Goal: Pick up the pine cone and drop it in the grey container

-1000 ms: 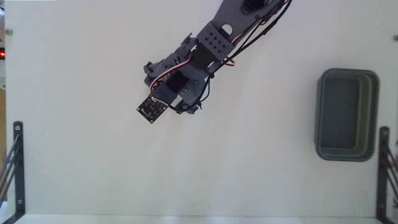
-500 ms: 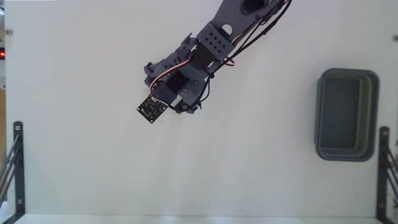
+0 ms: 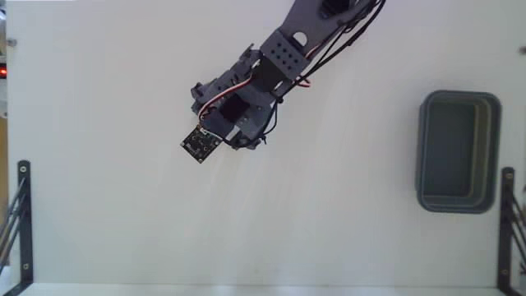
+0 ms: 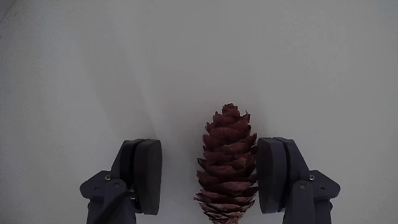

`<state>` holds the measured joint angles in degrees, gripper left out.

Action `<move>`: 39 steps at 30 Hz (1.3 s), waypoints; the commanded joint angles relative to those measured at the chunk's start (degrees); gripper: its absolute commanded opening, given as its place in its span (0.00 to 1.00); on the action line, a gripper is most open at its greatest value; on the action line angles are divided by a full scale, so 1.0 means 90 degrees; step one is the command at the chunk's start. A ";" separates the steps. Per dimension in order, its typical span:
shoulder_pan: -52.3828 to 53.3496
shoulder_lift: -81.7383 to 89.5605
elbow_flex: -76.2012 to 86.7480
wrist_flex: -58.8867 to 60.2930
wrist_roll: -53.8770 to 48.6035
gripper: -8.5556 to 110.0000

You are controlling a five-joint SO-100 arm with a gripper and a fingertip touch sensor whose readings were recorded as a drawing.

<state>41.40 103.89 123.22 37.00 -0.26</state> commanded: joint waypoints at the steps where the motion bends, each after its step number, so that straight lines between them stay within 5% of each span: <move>1: 0.0116 0.0138 0.0009 -0.0086 0.0029 0.84; 39: 0.0116 0.0138 0.0009 -0.0086 0.0029 0.75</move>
<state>41.40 103.89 123.22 37.00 -0.26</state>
